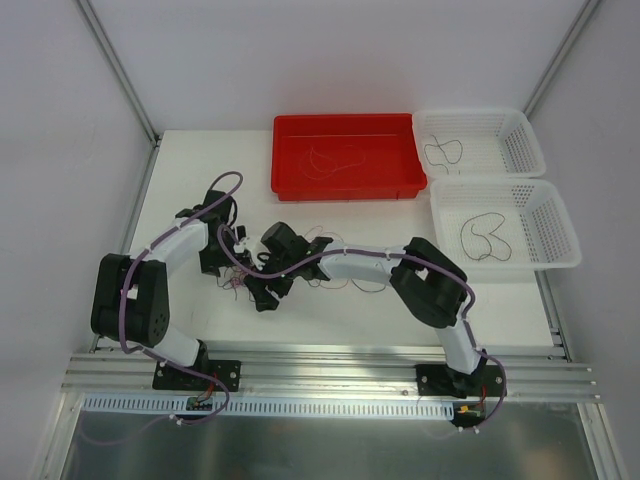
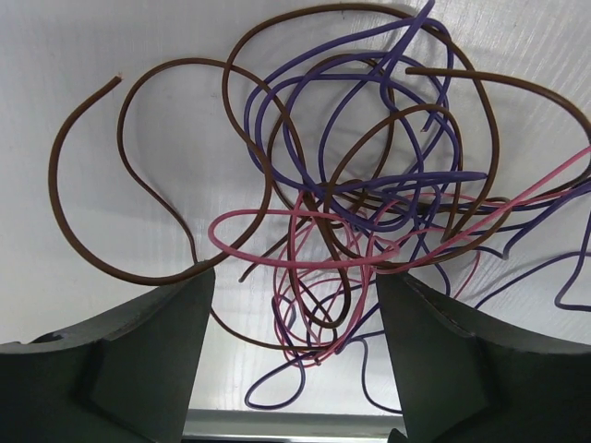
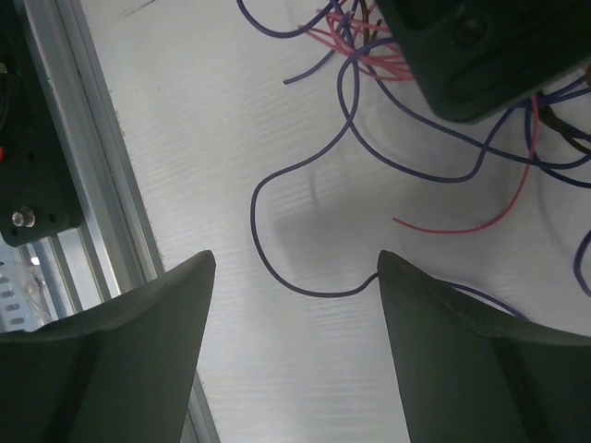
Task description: Untangle the cables
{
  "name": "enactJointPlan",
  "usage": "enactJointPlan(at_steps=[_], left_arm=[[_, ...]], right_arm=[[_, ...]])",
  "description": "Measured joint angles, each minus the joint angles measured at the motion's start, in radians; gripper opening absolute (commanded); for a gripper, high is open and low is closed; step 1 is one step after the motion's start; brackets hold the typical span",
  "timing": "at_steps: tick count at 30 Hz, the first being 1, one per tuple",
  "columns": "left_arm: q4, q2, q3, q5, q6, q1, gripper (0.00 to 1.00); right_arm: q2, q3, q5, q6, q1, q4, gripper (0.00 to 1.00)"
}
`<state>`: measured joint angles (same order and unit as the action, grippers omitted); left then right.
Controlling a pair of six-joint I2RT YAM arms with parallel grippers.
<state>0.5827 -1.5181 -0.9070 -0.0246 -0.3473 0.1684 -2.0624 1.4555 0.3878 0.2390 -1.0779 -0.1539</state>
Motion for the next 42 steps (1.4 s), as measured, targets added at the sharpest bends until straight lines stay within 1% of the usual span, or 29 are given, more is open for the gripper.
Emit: enactJointPlan(at_steps=[2,3,5,6,8,9,12,17,23,27,31,33,37,42], left_arm=[[0.0,-0.001,-0.002,0.005,0.0,0.0,0.69],[0.0,-0.002,-0.003,0.008,0.0,0.0,0.68],[0.0,-0.009,-0.006,0.012,0.0,0.0,0.66],[0.0,-0.014,-0.009,0.014,0.0,0.0,0.66],[0.0,-0.024,-0.011,0.016,0.0,0.0,0.62],[0.0,-0.027,-0.011,0.016,0.0,0.0,0.61],[0.0,-0.031,-0.011,0.016,0.0,0.0,0.59],[0.0,-0.031,-0.011,0.016,0.0,0.0,0.57],[0.001,-0.032,-0.013,0.015,0.0,0.0,0.5],[0.003,-0.036,-0.016,0.014,0.0,0.0,0.45],[0.006,-0.048,-0.018,0.01,0.0,0.0,0.4],[0.008,-0.054,-0.018,0.004,0.0,0.0,0.35],[0.012,-0.07,-0.02,-0.011,0.0,0.0,0.33],[0.024,-0.086,-0.023,-0.021,0.0,0.0,0.32]], right_arm=[[-0.005,-0.001,0.019,-0.003,0.0,0.002,0.72],[-0.005,-0.002,0.026,-0.004,0.0,0.004,0.65],[-0.005,-0.006,0.046,-0.011,0.0,0.015,0.56],[-0.005,-0.012,0.051,-0.016,0.0,0.024,0.43],[-0.003,-0.037,0.062,-0.023,0.0,0.048,0.3],[-0.002,-0.05,0.064,-0.028,0.0,0.054,0.18],[0.019,-0.118,0.065,-0.039,0.0,0.068,0.01],[0.128,-0.233,0.054,-0.038,0.0,0.063,0.01],[0.373,-0.317,0.012,-0.024,0.0,0.024,0.01],[0.546,-0.328,-0.042,0.002,0.0,-0.035,0.01],[0.729,-0.334,-0.129,0.026,0.0,-0.114,0.01],[0.818,-0.333,-0.181,0.036,0.0,-0.15,0.01],[0.973,-0.323,-0.288,0.053,0.005,-0.214,0.01],[1.106,-0.275,-0.393,0.061,0.034,-0.269,0.01]])
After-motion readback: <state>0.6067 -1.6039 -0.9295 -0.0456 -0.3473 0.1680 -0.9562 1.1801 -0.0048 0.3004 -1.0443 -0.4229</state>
